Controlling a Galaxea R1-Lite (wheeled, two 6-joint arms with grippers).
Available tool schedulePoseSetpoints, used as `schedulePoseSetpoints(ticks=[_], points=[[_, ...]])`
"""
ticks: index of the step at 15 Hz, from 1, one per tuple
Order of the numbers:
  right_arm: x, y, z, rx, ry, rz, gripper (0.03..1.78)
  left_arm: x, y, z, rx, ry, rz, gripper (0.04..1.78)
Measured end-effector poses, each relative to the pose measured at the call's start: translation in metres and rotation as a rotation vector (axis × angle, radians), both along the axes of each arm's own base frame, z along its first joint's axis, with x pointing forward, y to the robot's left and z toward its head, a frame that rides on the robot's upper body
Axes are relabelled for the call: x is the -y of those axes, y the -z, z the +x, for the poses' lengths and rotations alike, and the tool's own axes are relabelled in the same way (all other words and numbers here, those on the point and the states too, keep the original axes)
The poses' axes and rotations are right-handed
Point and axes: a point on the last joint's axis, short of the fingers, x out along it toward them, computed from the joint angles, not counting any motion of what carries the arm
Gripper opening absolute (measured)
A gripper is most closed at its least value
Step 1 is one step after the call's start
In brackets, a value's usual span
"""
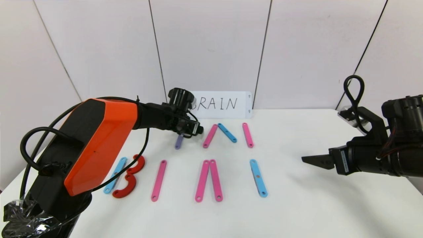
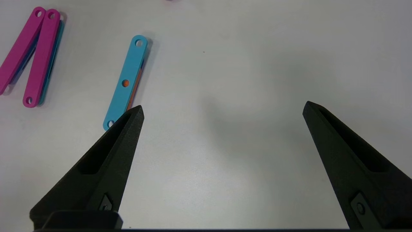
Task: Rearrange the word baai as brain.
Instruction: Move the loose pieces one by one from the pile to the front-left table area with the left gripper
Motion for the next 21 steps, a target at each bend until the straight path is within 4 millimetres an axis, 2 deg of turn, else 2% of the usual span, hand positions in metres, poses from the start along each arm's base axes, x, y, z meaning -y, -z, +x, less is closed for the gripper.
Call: schedulePoseSetpoints(ticks=[3,5,9,11,17,21], points=[[0.000,0.000,0.000,0.000,0.000,0.000,1.73,0.000,0.001,-0.001,-0.005,0.000,0.001,1.51],[0.000,0.000,0.000,0.001,0.000,0.000,1.73,0.000,0.001,-0.001,-0.006,-0.002,0.001,1.23],[0.000,0.000,0.000,0.002,0.000,0.000,1.73,0.000,0.001,-0.001,-0.006,-0.001,0.002,0.52],[0.000,0.000,0.000,0.002,0.000,0.000,1.73,0.001,0.001,-0.001,-0.004,0.000,0.003,0.32],[0.000,0.000,0.001,0.011,0.000,0.001,1.73,0.001,-0.006,-0.002,0.011,0.008,0.009,0.31],[0.000,0.001,0.001,0.011,0.000,0.001,1.73,-0.001,-0.030,-0.010,0.044,-0.003,-0.007,0.31]])
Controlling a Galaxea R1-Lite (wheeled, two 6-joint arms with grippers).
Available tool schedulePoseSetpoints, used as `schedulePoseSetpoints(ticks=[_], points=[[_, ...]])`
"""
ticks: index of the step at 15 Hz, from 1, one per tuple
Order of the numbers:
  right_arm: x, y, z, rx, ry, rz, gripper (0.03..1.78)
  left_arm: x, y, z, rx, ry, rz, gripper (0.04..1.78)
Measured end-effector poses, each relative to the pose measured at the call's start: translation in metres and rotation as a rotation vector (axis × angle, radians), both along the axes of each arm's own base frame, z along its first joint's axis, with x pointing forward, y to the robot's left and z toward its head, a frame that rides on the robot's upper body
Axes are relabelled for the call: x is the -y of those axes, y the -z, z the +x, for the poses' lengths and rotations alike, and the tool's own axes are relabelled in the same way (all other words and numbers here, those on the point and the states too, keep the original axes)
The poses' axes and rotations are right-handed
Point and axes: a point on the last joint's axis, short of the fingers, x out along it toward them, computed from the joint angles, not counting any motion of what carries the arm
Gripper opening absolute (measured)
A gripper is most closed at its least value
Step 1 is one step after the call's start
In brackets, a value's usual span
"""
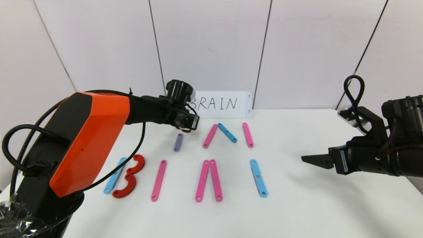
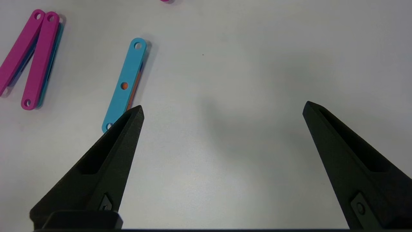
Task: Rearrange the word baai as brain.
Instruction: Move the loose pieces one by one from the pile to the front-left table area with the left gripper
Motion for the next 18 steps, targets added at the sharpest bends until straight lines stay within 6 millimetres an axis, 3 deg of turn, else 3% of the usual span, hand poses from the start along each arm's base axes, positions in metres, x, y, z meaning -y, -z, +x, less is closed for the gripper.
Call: schedulePoseSetpoints(ticks=[4,10,15,18], points=[[0.000,0.001,0.001,-0.004,0.000,-0.001,1.73,0.004,-0.030,-0.025,-0.043,-0.059,-0.024,0.31],[0.000,0.001,0.001,-0.003,-0.001,0.002,1.73,0.006,-0.059,-0.079,-0.306,-0.266,-0.156,0.31],[0.001,0.001,0.002,0.011,0.003,0.005,1.73,0.005,-0.056,-0.107,-0.512,-0.480,-0.225,0.31],[0.002,0.001,0.002,0.011,0.008,0.006,1.73,0.011,-0.045,-0.115,-0.558,-0.513,-0.218,0.31]])
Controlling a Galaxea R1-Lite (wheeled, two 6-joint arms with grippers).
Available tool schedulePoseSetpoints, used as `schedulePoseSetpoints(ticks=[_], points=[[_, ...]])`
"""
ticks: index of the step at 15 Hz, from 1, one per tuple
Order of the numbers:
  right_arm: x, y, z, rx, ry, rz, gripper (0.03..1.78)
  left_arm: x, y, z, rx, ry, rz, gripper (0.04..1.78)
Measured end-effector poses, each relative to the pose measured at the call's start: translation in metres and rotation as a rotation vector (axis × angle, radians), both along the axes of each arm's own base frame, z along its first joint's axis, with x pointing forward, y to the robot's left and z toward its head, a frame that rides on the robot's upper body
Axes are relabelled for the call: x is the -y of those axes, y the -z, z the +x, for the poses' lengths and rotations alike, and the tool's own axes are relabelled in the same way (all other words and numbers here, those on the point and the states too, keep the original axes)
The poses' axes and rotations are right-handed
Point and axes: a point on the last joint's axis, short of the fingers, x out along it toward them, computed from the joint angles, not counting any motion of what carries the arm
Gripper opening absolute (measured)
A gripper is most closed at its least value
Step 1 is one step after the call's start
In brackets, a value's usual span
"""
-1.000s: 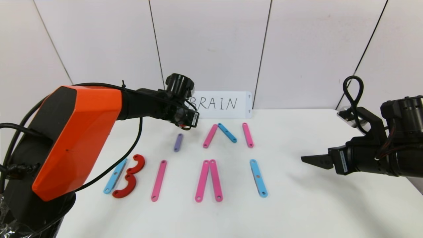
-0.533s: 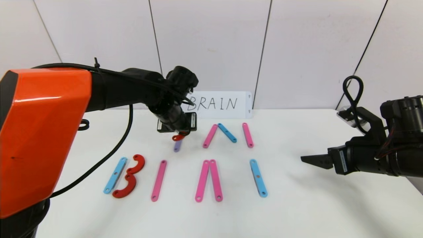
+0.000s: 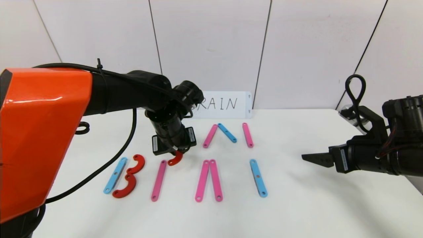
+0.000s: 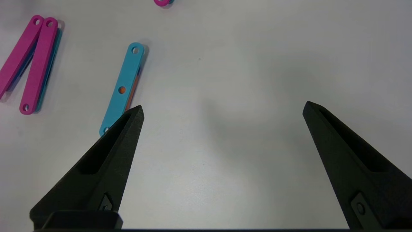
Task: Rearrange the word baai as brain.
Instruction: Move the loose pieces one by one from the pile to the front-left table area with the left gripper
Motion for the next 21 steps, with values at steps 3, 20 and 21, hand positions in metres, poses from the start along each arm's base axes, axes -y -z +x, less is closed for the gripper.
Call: schedulePoseSetpoints(ticks=[3,20,21], points=[[0.000,0.000,0.000,0.000,0.000,0.001,1.73,0.001,0.013,-0.002,-0.027,0.001,0.017,0.31],[0.000,0.002,0.001,-0.008,0.002,-0.003,1.73,0.008,0.046,-0.011,-0.034,0.215,0.099,0.31],[0.000,0.002,0.002,-0.009,0.003,-0.003,1.73,0.008,0.046,-0.011,-0.033,0.222,0.101,0.31]])
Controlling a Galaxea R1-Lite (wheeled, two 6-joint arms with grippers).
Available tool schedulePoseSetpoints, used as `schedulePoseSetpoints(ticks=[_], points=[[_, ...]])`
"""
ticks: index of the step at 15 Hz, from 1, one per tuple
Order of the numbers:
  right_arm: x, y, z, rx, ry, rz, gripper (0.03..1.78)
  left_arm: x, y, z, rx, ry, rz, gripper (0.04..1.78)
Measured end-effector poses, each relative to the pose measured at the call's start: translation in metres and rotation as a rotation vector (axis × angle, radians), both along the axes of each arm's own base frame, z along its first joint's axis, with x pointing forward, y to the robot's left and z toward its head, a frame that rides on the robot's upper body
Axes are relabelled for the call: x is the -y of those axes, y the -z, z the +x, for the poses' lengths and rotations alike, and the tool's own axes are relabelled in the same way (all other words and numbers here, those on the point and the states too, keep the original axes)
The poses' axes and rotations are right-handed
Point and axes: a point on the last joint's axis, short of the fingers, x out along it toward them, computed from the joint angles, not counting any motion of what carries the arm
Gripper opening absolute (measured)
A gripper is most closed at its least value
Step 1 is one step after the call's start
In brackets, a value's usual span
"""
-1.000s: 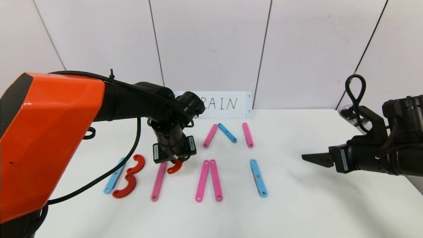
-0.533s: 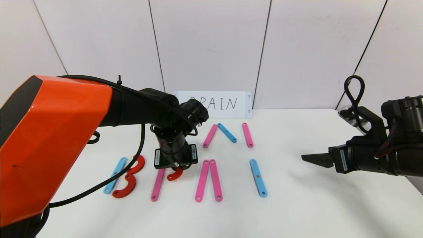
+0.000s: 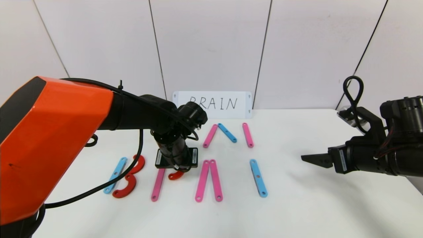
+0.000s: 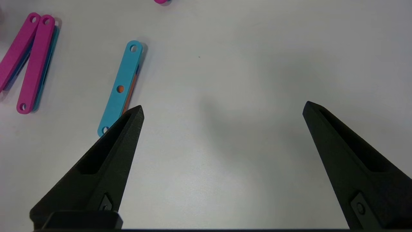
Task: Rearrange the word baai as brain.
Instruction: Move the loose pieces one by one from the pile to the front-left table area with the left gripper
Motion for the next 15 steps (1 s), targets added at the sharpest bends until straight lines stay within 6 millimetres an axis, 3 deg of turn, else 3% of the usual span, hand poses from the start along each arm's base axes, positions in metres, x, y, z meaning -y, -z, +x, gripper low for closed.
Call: schedulePoseSetpoints(ticks=[15], points=[[0.000,0.001,0.000,-0.003,-0.001,0.000,1.73,-0.007,0.004,0.010,0.005,0.017,0.024,0.31]])
